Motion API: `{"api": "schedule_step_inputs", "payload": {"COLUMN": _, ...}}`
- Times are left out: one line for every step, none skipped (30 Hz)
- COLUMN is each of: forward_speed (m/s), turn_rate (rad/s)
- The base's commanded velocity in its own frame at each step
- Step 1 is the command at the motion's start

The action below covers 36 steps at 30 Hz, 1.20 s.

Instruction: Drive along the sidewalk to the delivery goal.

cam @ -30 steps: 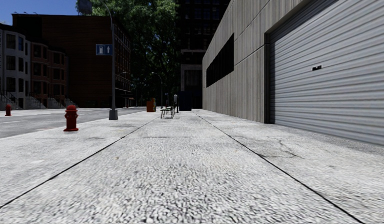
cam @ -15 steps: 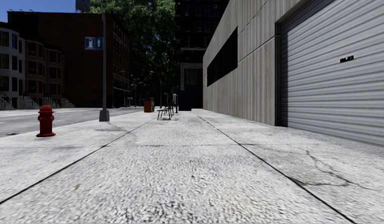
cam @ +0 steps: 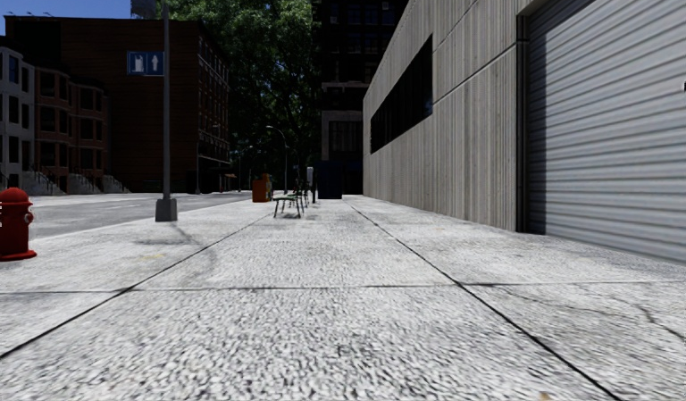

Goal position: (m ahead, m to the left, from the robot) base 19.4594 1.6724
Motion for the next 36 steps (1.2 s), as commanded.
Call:
{"api": "schedule_step_inputs", "payload": {"forward_speed": 2.00, "turn_rate": 0.00}}
{"api": "schedule_step_inputs", "payload": {"forward_speed": 2.00, "turn_rate": 0.00}}
{"api": "schedule_step_inputs", "payload": {"forward_speed": 2.00, "turn_rate": 0.00}}
{"api": "schedule_step_inputs", "payload": {"forward_speed": 2.00, "turn_rate": 0.00}}
{"api": "schedule_step_inputs", "payload": {"forward_speed": 2.00, "turn_rate": 0.00}}
{"api": "schedule_step_inputs", "payload": {"forward_speed": 2.00, "turn_rate": 0.00}}
{"api": "schedule_step_inputs", "payload": {"forward_speed": 2.00, "turn_rate": 0.00}}
{"api": "schedule_step_inputs", "payload": {"forward_speed": 2.00, "turn_rate": 0.00}}
{"api": "schedule_step_inputs", "payload": {"forward_speed": 2.00, "turn_rate": 0.00}}
{"api": "schedule_step_inputs", "payload": {"forward_speed": 2.00, "turn_rate": 0.00}}
{"api": "schedule_step_inputs", "payload": {"forward_speed": 2.00, "turn_rate": 0.00}}
{"api": "schedule_step_inputs", "payload": {"forward_speed": 2.00, "turn_rate": 0.00}}
{"api": "schedule_step_inputs", "payload": {"forward_speed": 2.00, "turn_rate": 0.00}}
{"api": "schedule_step_inputs", "payload": {"forward_speed": 2.00, "turn_rate": 0.00}}
{"api": "schedule_step_inputs", "payload": {"forward_speed": 2.00, "turn_rate": 0.00}}
{"api": "schedule_step_inputs", "payload": {"forward_speed": 2.00, "turn_rate": 0.00}}
{"api": "schedule_step_inputs", "payload": {"forward_speed": 2.00, "turn_rate": 0.00}}
{"api": "schedule_step_inputs", "payload": {"forward_speed": 2.00, "turn_rate": 0.00}}
{"api": "schedule_step_inputs", "payload": {"forward_speed": 2.00, "turn_rate": 0.00}}
{"api": "schedule_step_inputs", "payload": {"forward_speed": 2.00, "turn_rate": 0.00}}
{"api": "schedule_step_inputs", "payload": {"forward_speed": 2.00, "turn_rate": 0.00}}
{"api": "schedule_step_inputs", "payload": {"forward_speed": 2.00, "turn_rate": 0.00}}
{"api": "schedule_step_inputs", "payload": {"forward_speed": 2.00, "turn_rate": 0.00}}
{"api": "schedule_step_inputs", "payload": {"forward_speed": 2.00, "turn_rate": 0.00}}
{"api": "schedule_step_inputs", "payload": {"forward_speed": 2.00, "turn_rate": 0.00}}
{"api": "schedule_step_inputs", "payload": {"forward_speed": 2.00, "turn_rate": 0.00}}
{"api": "schedule_step_inputs", "payload": {"forward_speed": 2.00, "turn_rate": 0.00}}
{"api": "schedule_step_inputs", "payload": {"forward_speed": 2.00, "turn_rate": 0.00}}
{"api": "schedule_step_inputs", "payload": {"forward_speed": 2.00, "turn_rate": 0.00}}
{"api": "schedule_step_inputs", "payload": {"forward_speed": 2.00, "turn_rate": 0.00}}
{"api": "schedule_step_inputs", "payload": {"forward_speed": 2.00, "turn_rate": 0.00}}
{"api": "schedule_step_inputs", "payload": {"forward_speed": 2.00, "turn_rate": 0.00}}
{"api": "schedule_step_inputs", "payload": {"forward_speed": 2.00, "turn_rate": 0.00}}
{"api": "schedule_step_inputs", "payload": {"forward_speed": 2.00, "turn_rate": 0.00}}
{"api": "schedule_step_inputs", "payload": {"forward_speed": 2.00, "turn_rate": 0.00}}
{"api": "schedule_step_inputs", "payload": {"forward_speed": 2.00, "turn_rate": 0.00}}
